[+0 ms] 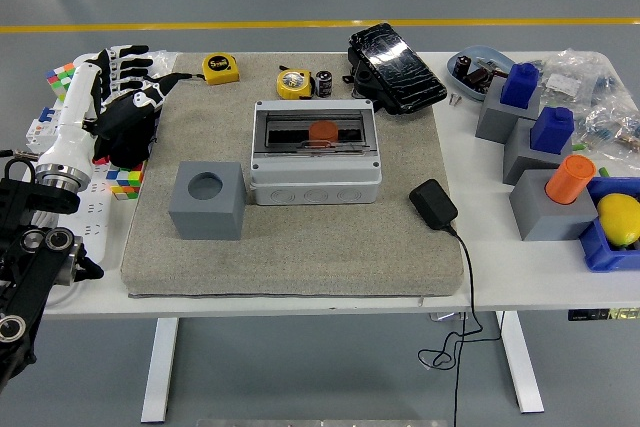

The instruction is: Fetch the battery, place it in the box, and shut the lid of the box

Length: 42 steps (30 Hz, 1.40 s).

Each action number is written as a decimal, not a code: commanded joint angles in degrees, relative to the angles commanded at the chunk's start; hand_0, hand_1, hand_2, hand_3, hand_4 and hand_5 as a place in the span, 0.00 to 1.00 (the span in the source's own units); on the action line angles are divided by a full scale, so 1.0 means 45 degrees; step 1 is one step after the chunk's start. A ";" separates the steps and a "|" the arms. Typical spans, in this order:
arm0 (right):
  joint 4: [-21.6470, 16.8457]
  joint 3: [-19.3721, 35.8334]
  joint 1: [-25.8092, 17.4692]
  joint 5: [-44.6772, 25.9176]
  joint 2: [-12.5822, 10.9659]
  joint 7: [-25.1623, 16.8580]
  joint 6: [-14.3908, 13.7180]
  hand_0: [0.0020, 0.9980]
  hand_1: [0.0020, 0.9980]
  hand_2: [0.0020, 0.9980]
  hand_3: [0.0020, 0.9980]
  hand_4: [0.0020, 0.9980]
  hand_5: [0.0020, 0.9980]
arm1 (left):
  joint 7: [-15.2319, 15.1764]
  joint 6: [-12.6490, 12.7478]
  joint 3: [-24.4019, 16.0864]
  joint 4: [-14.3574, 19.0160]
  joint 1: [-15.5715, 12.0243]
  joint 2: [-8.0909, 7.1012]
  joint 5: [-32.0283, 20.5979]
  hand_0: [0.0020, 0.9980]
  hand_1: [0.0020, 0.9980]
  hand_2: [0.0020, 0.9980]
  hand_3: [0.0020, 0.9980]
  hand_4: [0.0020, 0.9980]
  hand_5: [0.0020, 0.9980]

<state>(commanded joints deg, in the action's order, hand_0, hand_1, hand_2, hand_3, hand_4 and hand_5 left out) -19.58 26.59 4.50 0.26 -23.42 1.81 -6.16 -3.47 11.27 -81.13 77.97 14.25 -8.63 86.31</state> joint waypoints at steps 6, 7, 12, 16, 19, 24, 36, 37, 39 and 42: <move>0.0004 0.0008 0.0023 -0.0001 0.0003 0.0002 0.0005 0.54 0.60 0.59 0.55 0.93 0.49 | 0.0005 -0.0016 -0.0011 0.0035 0.0008 0.0022 -0.0044 0.63 0.69 0.70 0.72 1.00 0.46; 0.0003 0.0007 0.0021 0.0000 0.0002 0.0003 0.0005 0.54 0.60 0.59 0.55 0.93 0.49 | 0.0005 -0.0019 -0.0011 0.0043 0.0005 0.0022 -0.0057 0.63 0.69 0.70 0.72 1.00 0.46; 0.0005 -0.0027 0.0010 -0.0009 0.0007 0.0011 0.0007 0.54 0.60 0.59 0.55 0.93 0.49 | 0.0026 -0.0041 -0.0031 0.0083 -0.0031 0.0037 -0.0051 0.63 0.69 0.69 0.72 1.00 0.45; 0.0003 -0.0020 0.0044 -0.0002 0.0006 0.0013 0.0002 0.54 0.60 0.59 0.55 0.93 0.49 | 0.0055 -0.0071 -0.0018 0.0105 -0.0025 0.0052 -0.0053 0.63 0.69 0.69 0.72 1.00 0.45; -0.0001 -0.0020 0.0064 -0.0002 -0.0007 0.0016 -0.0001 0.54 0.60 0.59 0.55 0.93 0.49 | 0.0064 -0.0100 0.0033 0.0124 -0.0017 0.0062 -0.0073 0.63 0.69 0.69 0.72 1.00 0.45; 0.0006 -0.0058 0.0064 -0.0026 -0.0038 0.0027 -0.0003 0.54 0.60 0.59 0.55 0.93 0.49 | 0.0075 -0.0128 0.0083 0.0156 -0.0025 0.0110 -0.0097 0.63 0.69 0.69 0.72 1.00 0.45; 0.0014 -0.0164 -0.0045 -0.0060 0.0004 0.0014 0.0024 0.54 0.60 0.59 0.55 0.93 0.49 | 0.0088 -0.0148 0.0194 0.0083 0.0046 0.0197 -0.0090 0.63 0.69 0.69 0.72 1.00 0.44; 0.0015 -0.0146 -0.0063 -0.0060 0.0016 0.0010 0.0026 0.54 0.60 0.59 0.55 0.93 0.49 | 0.0083 -0.0147 0.0220 0.0082 0.0045 0.0191 -0.0099 0.63 0.69 0.69 0.72 1.00 0.44; 0.0007 -0.0125 -0.0079 -0.0040 0.0027 0.0011 0.0032 0.54 0.60 0.59 0.55 0.93 0.49 | 0.0089 -0.0156 0.0265 0.0065 0.0042 0.0176 -0.0114 0.63 0.69 0.69 0.72 1.00 0.44; -0.0010 -0.0053 -0.0072 0.0006 0.0012 -0.0003 0.0017 0.54 0.60 0.59 0.55 0.93 0.49 | 0.0093 -0.0160 0.0282 0.0065 0.0028 0.0187 -0.0133 0.63 0.69 0.69 0.72 1.00 0.44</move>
<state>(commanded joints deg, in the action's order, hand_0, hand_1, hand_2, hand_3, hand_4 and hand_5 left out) -19.62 26.35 4.17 0.29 -23.37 1.79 -6.08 -3.05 10.55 -79.87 78.26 14.38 -7.79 85.71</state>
